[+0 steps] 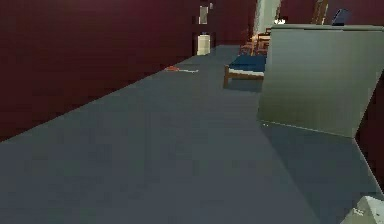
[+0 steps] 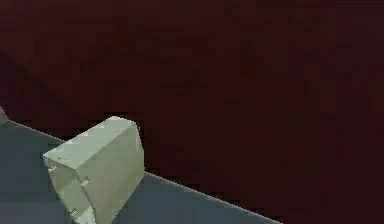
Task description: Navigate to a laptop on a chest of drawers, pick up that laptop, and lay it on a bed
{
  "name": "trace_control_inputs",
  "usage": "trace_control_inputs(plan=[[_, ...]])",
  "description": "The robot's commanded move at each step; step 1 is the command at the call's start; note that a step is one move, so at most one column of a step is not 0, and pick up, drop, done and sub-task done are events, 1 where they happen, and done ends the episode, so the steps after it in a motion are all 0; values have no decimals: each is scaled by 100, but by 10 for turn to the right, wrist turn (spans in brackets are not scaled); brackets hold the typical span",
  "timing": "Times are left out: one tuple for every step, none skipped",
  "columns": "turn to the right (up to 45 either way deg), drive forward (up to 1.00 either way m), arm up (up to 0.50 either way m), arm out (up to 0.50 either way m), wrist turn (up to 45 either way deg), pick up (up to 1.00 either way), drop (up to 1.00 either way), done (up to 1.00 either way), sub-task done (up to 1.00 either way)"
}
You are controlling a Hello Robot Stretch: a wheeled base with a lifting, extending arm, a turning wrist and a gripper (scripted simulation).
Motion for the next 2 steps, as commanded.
trace_control_inputs(plan=[[0,100,0,0,0,0,0,0,0],[0,100,0,0,0,0,0,0,0]])
